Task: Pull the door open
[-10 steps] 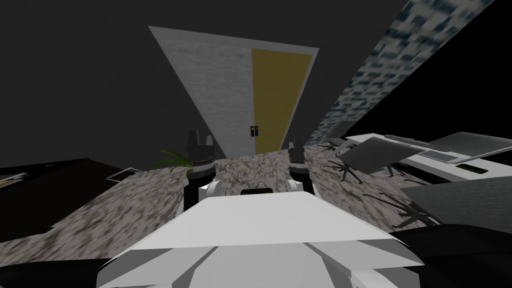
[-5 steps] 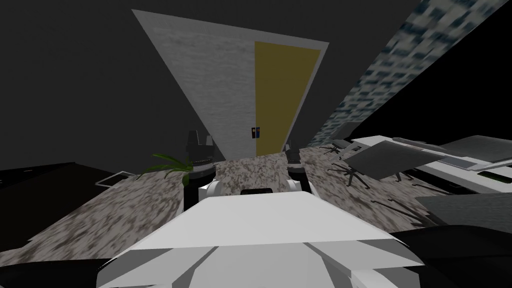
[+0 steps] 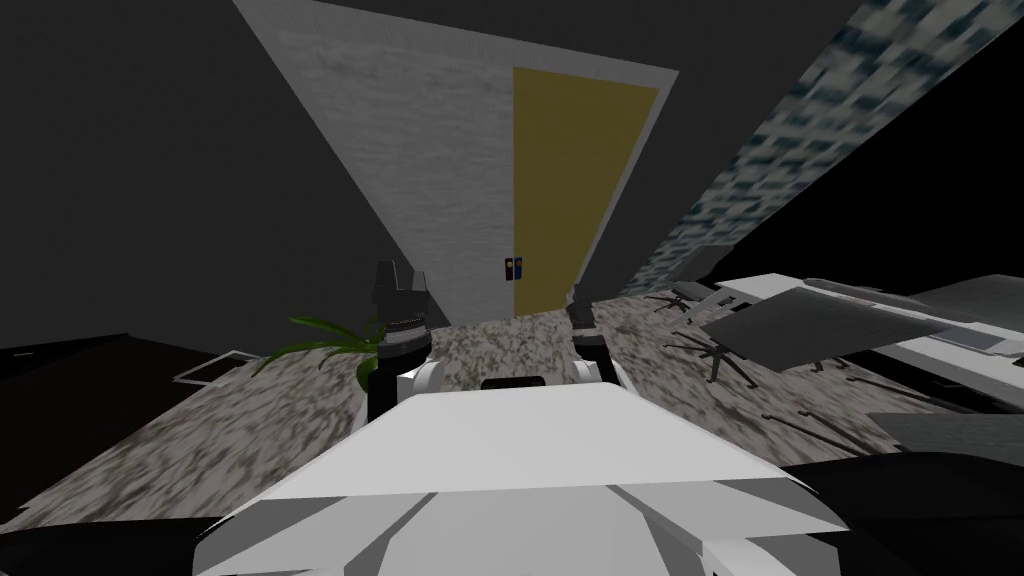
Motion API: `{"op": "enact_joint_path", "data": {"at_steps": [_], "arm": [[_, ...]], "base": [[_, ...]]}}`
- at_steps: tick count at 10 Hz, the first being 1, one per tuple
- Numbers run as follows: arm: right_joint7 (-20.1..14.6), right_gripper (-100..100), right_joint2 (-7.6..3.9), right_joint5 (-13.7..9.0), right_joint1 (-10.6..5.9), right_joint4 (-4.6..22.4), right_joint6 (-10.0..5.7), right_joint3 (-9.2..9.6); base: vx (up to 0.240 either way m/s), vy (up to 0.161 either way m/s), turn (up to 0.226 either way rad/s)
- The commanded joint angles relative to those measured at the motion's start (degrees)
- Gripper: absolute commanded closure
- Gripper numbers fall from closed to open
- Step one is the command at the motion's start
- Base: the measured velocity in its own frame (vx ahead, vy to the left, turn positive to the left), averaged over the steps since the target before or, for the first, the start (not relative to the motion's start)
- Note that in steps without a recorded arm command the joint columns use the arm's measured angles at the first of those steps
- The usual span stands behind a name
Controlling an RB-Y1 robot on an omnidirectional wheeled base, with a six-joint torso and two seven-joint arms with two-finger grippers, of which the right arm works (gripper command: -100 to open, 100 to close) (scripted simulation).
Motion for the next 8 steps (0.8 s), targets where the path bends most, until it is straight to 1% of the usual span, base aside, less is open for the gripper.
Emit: {"op": "enact_joint_path", "data": {"at_steps": [1, 2, 3, 4, 6, 7, 8], "arm": [[-1.07, -100, -0.67, 0.04, -0.45, 1.75, -0.30, 0.04], [-2.26, -100, -1.52, 0.06, -0.97, 3.31, -0.22, 0.05], [-2.86, -100, -1.95, 0.07, -1.23, 4.08, -0.19, 0.05], [-4.11, -100, -2.82, 0.10, -1.77, 5.70, -0.10, 0.05], [-5.39, -100, -3.70, 0.12, -2.33, 7.35, -0.02, 0.06], [-6.67, -100, -4.58, 0.14, -2.89, 9.01, 0.06, 0.07], [-7.32, -100, -5.02, 0.15, -3.18, 9.86, 0.11, 0.07]], "base": [[0.121, 0.048, -0.001], [0.139, 0.051, -0.001], [0.136, 0.043, 0.000], [0.147, 0.037, -0.001], [0.128, 0.056, 0.000], [0.155, 0.070, 0.001], [0.150, 0.058, -0.003]]}}
